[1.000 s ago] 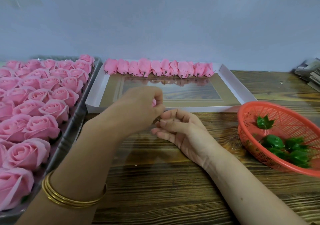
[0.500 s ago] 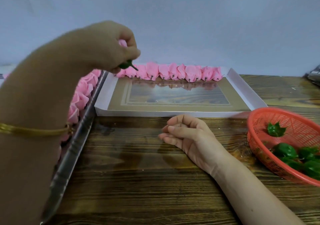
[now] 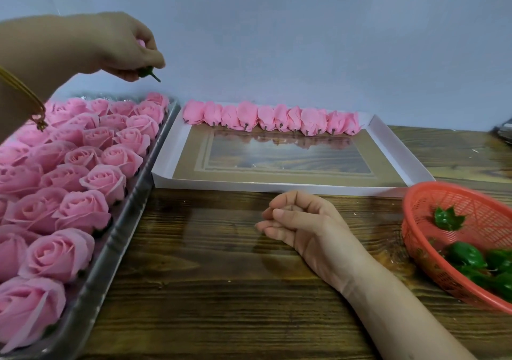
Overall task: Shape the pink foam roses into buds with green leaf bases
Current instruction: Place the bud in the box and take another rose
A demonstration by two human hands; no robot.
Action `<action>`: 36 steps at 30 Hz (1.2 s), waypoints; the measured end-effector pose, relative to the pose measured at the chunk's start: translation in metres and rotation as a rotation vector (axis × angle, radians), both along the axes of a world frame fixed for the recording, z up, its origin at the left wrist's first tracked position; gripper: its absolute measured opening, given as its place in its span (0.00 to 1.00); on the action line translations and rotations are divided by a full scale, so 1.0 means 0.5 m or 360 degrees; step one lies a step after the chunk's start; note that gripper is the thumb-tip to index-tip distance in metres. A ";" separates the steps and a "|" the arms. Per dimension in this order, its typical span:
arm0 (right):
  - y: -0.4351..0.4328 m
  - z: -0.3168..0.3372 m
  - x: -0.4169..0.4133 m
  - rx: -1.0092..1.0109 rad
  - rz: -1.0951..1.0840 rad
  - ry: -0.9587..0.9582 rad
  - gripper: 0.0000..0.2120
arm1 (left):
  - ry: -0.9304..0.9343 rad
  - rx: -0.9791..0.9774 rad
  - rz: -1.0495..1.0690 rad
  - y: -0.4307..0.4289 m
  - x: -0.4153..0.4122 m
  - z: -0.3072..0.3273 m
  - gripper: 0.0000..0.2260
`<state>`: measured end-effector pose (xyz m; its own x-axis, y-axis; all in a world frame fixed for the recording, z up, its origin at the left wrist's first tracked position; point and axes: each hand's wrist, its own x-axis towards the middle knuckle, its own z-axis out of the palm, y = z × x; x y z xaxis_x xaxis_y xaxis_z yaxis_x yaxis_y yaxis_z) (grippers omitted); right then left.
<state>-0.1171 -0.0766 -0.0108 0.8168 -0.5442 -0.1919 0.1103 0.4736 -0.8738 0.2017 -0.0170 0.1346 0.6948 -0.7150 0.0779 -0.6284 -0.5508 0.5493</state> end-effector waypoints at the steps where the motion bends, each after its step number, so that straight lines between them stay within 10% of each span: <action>1: -0.001 -0.001 0.000 -0.0002 -0.0001 0.0000 0.10 | -0.0011 0.0021 0.0017 -0.003 0.012 -0.001 0.08; 36: -0.006 0.002 0.003 -0.0003 0.0041 -0.0018 0.08 | 0.0083 0.0534 0.0203 -0.077 0.200 -0.109 0.05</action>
<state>-0.1155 -0.0795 -0.0100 0.8324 -0.5236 -0.1816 0.1078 0.4745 -0.8736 0.3018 -0.0556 0.0799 0.7769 -0.6020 -0.1844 -0.5189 -0.7781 0.3539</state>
